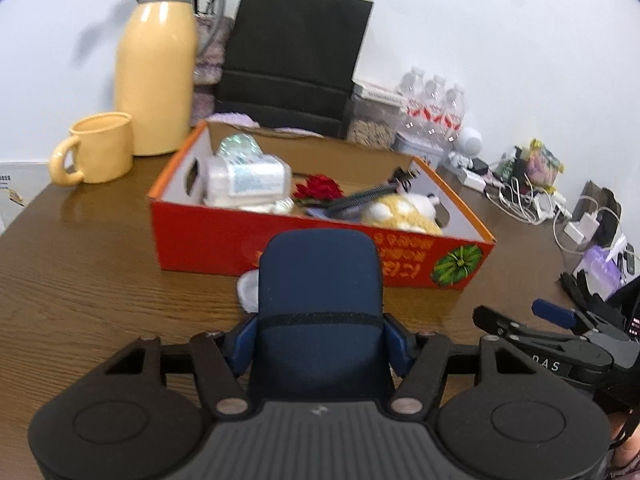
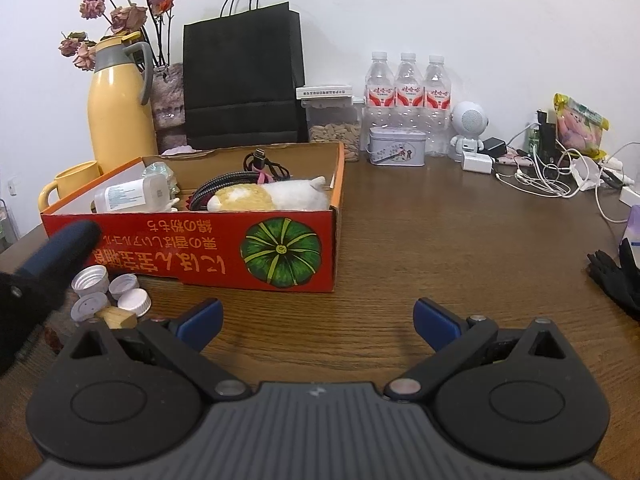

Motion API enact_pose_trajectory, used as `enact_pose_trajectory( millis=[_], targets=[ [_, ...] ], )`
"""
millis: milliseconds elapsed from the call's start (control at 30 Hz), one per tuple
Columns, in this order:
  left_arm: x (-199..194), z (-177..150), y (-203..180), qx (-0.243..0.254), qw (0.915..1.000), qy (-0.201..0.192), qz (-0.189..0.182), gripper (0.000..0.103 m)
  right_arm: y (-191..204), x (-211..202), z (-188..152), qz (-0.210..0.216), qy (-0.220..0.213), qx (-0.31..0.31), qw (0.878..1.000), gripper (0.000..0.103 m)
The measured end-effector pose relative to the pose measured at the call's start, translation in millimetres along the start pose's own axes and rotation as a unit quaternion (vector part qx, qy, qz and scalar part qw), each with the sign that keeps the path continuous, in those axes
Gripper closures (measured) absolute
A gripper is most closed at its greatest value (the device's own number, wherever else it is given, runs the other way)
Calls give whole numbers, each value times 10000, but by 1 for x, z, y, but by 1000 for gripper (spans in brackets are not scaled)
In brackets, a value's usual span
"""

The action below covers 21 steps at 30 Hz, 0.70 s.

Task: Organize objects
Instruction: 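Hold the navy pouch in the left tool while the right tool grasps the yellow block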

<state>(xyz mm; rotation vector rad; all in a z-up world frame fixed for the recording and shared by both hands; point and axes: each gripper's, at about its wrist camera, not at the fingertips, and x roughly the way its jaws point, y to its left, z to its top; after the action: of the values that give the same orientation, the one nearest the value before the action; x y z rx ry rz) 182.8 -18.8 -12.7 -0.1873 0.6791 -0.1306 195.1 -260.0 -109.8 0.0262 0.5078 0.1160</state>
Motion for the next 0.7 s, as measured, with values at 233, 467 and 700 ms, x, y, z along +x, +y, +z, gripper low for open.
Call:
enact_pose_trajectory(
  millis=[233, 467, 700],
  targets=[
    [-13, 1, 28, -73, 9996, -117, 248, 40, 4, 2, -1, -151, 44, -43, 9999, 0],
    [-9, -5, 51, 70, 9979, -110, 639, 40, 16, -2, -3, -92, 1, -167, 9998, 0],
    [5, -8, 62, 358, 9935, -133, 1072, 40, 51, -2, -5, 271, 76, -389, 9988, 0]
  ],
)
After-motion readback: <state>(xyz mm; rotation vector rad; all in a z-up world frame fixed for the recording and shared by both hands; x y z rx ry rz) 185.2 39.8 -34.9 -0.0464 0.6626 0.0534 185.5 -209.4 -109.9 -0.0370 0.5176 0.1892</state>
